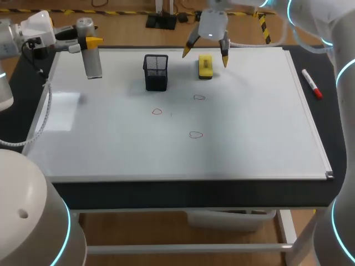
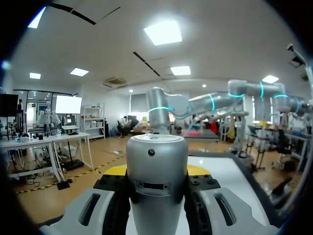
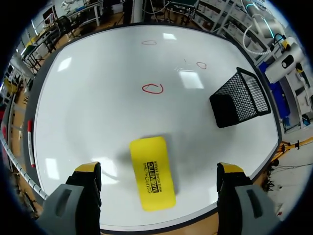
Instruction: Pick up the inspection probe, press it on each red-marked spot on the whiteboard one by one, put down the probe, pick up the eraser, and wipe off all the red marks.
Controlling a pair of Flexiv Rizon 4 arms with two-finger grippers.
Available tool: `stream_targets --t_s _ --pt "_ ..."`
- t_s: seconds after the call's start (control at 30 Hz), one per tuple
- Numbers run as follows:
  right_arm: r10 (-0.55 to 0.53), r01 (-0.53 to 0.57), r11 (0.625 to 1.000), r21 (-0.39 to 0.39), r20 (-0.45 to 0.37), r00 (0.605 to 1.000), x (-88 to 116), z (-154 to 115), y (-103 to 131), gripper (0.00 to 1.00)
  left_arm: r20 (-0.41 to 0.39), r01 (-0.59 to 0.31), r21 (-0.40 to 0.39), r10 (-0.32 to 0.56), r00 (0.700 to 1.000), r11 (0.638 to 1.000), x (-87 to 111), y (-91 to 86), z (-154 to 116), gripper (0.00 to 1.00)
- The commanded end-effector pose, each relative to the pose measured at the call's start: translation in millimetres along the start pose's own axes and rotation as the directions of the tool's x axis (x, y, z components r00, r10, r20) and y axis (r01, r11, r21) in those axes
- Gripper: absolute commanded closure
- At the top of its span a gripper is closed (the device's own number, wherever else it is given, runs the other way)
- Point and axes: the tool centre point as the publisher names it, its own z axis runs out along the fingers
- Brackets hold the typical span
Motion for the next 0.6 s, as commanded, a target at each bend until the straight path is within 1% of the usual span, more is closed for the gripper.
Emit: stream_targets --t_s 0.03,0.1,0.13,0.17,0.23,0.47,0.53,0.6 --pt "-0.031 -0.039 0.996 -0.075 -0.748 0.663 -4.3 1.9 -6.8 0.0 0.002 -0.001 0.0 0.001 1.0 1.0 0.9 -1.2 -0.3 1.0" --pt "-0.005 -0.046 0.998 -0.047 -0.752 0.659 -2.7 2.9 -6.7 0.0 0.002 -0.001 0.0 0.001 1.0 1.0 0.9 -1.2 -0.3 1.0" --pt "0.02 -0.05 0.999 -0.017 -0.753 0.657 -1.9 3.4 -7.1 0.0 0.002 -0.001 0.0 0.001 1.0 1.0 0.9 -1.2 -0.3 1.0" --pt "0.024 -0.047 0.999 -0.011 -0.745 0.666 -1.6 3.9 -7.2 0.0 0.002 -0.001 0.0 0.001 1.0 1.0 0.9 -1.2 -0.3 1.0" --pt "0.037 -0.045 0.999 0.009 -0.747 0.664 -0.6 3.8 -6.4 0.0 0.002 -0.001 0.0 0.001 1.0 1.0 0.9 -1.2 -0.3 1.0" --pt "0.029 -0.021 1.0 0.02 -0.699 0.714 4.1 7.1 -5.4 0.0 0.002 -0.001 0.0 0.001 1.0 1.0 0.9 -1.2 -0.3 1.0" --pt "0.031 -0.014 0.999 0.032 -0.669 0.742 5.0 8.3 -4.2 0.0 0.002 -0.001 0.0 0.001 1.0 1.0 0.9 -1.2 -0.3 1.0" --pt "0.012 0.008 1.0 0.028 -0.654 0.757 5.7 8.8 -2.7 0.0 0.002 -0.001 0.0 0.001 1.0 1.0 0.9 -1.2 -0.3 1.0"
